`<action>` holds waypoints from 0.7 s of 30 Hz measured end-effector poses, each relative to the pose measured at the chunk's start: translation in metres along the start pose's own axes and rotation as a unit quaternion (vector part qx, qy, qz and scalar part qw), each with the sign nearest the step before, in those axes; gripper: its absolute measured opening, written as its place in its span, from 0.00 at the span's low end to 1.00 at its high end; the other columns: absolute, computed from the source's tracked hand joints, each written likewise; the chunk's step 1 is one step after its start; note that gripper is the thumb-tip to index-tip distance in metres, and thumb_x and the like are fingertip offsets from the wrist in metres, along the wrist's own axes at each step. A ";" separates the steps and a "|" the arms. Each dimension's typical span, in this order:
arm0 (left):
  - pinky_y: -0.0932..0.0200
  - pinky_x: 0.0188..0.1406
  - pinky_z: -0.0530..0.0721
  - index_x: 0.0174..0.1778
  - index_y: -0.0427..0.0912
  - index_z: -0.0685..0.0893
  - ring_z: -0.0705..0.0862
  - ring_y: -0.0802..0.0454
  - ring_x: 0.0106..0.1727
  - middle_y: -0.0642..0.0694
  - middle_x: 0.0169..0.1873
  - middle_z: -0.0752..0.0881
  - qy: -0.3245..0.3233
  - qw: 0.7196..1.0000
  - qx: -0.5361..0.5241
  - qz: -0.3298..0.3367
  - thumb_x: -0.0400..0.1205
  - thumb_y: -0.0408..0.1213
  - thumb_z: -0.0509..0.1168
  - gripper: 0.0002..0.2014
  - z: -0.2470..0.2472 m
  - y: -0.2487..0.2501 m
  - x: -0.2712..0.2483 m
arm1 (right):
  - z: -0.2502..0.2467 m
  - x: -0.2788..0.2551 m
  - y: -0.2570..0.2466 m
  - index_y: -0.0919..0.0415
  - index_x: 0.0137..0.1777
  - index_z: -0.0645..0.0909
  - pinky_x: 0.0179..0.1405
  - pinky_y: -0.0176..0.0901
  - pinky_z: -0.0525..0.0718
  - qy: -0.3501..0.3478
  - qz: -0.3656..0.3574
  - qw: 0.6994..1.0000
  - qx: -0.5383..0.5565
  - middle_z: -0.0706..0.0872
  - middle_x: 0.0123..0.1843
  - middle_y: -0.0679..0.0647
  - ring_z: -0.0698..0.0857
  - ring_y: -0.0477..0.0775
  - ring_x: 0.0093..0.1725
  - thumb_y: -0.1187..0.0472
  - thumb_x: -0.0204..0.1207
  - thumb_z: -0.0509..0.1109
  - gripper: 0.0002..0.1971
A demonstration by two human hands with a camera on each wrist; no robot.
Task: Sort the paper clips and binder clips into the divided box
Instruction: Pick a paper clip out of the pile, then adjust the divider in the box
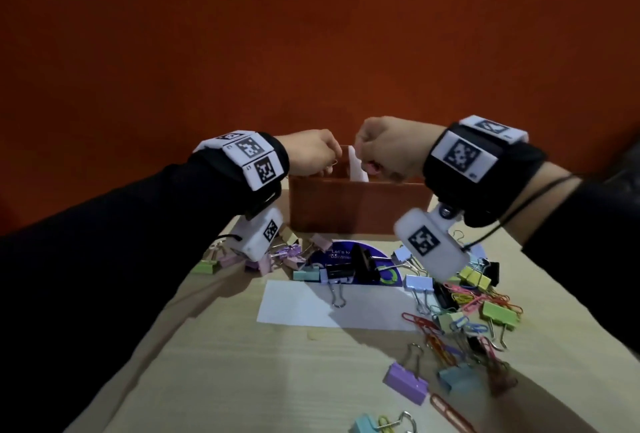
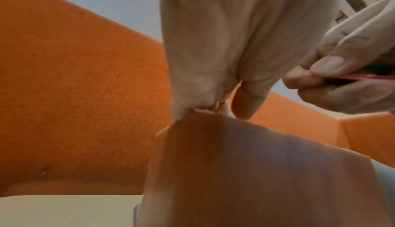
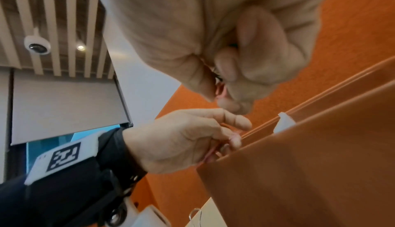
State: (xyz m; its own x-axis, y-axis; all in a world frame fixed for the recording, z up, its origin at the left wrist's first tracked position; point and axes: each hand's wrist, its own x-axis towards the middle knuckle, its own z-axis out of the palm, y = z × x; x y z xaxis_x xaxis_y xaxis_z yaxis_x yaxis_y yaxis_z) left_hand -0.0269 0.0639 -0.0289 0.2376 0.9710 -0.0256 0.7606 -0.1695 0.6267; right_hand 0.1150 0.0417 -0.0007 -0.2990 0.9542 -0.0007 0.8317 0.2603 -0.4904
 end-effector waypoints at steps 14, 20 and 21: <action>0.62 0.28 0.71 0.45 0.46 0.78 0.75 0.58 0.30 0.53 0.33 0.79 0.184 0.979 0.036 0.086 0.78 0.35 0.66 0.04 -0.002 -0.007 -0.050 | 0.022 0.028 -0.004 0.54 0.63 0.76 0.40 0.48 0.89 0.053 -0.033 0.997 -0.040 0.85 0.52 0.53 0.86 0.54 0.40 0.65 0.78 0.64 0.14; 0.76 0.23 0.72 0.34 0.46 0.85 0.82 0.62 0.25 0.52 0.26 0.85 0.046 0.983 0.078 0.157 0.74 0.42 0.75 0.07 0.033 0.012 -0.073 | 0.004 -0.023 0.026 0.52 0.53 0.80 0.41 0.42 0.83 0.115 -0.128 0.983 -0.062 0.87 0.42 0.46 0.84 0.47 0.41 0.64 0.71 0.71 0.12; 0.75 0.24 0.73 0.34 0.46 0.86 0.83 0.62 0.27 0.53 0.26 0.86 0.015 0.981 0.082 0.175 0.74 0.42 0.75 0.07 0.040 0.016 -0.077 | 0.002 -0.034 0.033 0.52 0.50 0.81 0.39 0.41 0.81 0.102 -0.127 0.984 -0.074 0.87 0.38 0.46 0.83 0.46 0.38 0.65 0.70 0.72 0.10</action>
State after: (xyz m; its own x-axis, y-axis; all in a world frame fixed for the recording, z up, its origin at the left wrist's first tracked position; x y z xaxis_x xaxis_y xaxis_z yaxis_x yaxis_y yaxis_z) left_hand -0.0085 -0.0200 -0.0480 0.4849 0.8529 0.1932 0.7237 -0.5154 0.4590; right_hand 0.1512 0.0175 -0.0187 -0.4181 0.8614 0.2885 0.8058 0.4983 -0.3200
